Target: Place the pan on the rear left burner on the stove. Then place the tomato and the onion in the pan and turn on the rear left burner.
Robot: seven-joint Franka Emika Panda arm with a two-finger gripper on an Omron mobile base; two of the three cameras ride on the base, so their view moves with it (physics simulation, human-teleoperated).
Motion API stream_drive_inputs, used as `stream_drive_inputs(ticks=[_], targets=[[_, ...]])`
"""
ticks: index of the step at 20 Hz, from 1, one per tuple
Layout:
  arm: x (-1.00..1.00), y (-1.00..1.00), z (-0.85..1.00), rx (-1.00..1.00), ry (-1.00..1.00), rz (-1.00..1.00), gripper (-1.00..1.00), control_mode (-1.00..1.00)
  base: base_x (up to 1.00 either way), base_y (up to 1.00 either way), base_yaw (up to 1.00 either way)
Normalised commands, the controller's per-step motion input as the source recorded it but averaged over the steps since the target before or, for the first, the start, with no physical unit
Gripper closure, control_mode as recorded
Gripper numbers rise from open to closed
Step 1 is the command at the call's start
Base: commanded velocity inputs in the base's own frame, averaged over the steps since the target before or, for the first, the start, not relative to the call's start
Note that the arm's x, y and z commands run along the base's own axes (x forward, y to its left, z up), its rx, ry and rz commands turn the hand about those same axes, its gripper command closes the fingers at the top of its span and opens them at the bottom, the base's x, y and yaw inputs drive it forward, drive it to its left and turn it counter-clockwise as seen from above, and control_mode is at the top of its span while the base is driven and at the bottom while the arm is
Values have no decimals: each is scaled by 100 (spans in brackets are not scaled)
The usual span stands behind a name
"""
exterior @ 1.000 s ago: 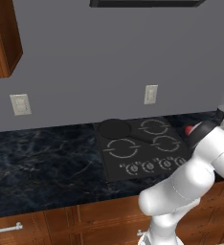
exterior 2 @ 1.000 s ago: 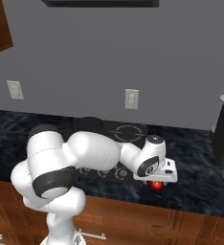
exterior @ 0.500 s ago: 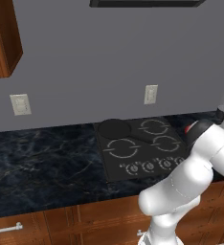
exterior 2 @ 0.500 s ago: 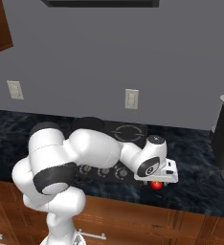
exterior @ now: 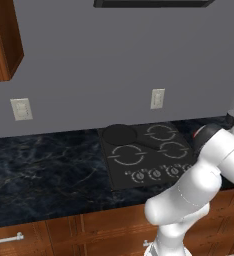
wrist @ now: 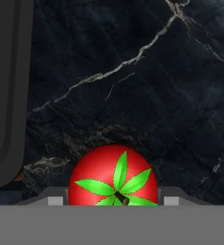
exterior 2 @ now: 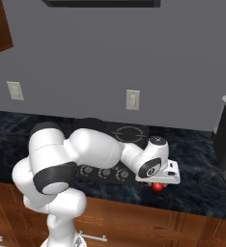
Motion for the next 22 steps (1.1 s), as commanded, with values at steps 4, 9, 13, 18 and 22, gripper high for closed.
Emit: stream_drive_inputs(ticks=[4,9,13,18,22], targets=[[0,0,-2,0,-2,0,100,-100,0,0,0],[0,0,29,0,0,0,100,-100,0,0,0],[0,0,48,0,0,0,100,-100,0,0,0],[0,12,29,0,0,0,100,-100,0,0,0],[0,45,6,0,0,0,100,-100,0,0,0]])
